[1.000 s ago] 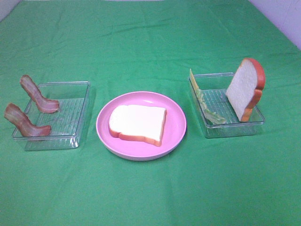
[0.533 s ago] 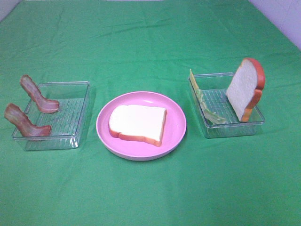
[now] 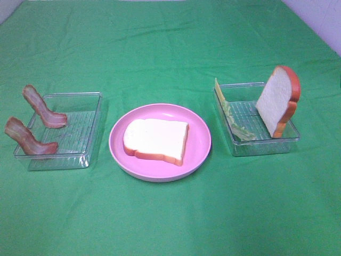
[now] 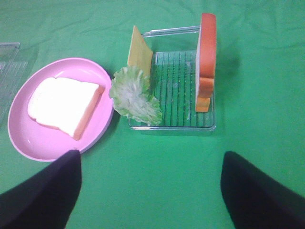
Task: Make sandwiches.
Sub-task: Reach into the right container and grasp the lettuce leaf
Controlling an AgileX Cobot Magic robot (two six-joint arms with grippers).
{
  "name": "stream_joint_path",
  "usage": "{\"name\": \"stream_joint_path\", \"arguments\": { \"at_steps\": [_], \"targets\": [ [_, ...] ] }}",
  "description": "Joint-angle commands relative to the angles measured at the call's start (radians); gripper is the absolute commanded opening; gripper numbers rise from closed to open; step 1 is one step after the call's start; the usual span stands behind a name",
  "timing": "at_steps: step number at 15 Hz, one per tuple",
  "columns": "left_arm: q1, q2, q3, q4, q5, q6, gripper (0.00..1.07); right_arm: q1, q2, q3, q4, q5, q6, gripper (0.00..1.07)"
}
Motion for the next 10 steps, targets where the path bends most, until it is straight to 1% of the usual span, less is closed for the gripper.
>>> {"name": "stream_joint_path", "arguments": {
  "at_steps": [1, 3, 5, 8, 9, 10],
  "targets": [
    [-0.005, -0.016, 0.001, -0.004, -0.012, -0.003, 0.83, -0.005, 0.131, -0.088, 0.047, 0.057, -0.072, 0.76],
    [-0.005, -0.016, 0.001, -0.004, -0.012, -0.003, 0.83, -0.004, 0.288, -0.190, 0.055, 0.137, -0.074, 0.76],
    [-0.005, -0.018, 0.001, 0.003, -0.012, -0.001, 0.83, -0.004, 0.409, -0.283, 0.055, 0.207, -0.074, 0.76],
    [-0.005, -0.018, 0.001, 0.007, -0.012, 0.000, 0.83, -0.002, 0.586, -0.420, 0.055, 0.300, -0.069, 0.70],
    [-0.005, -0.022, 0.001, 0.008, -0.012, 0.000, 0.83, 0.019, 0.624, -0.451, 0.042, 0.304, -0.064, 0.69],
    [-0.005, -0.022, 0.001, 0.008, -0.012, 0.000, 0.83, 0.065, 0.658, -0.479, -0.008, 0.288, -0.046, 0.69]
  ]
}}
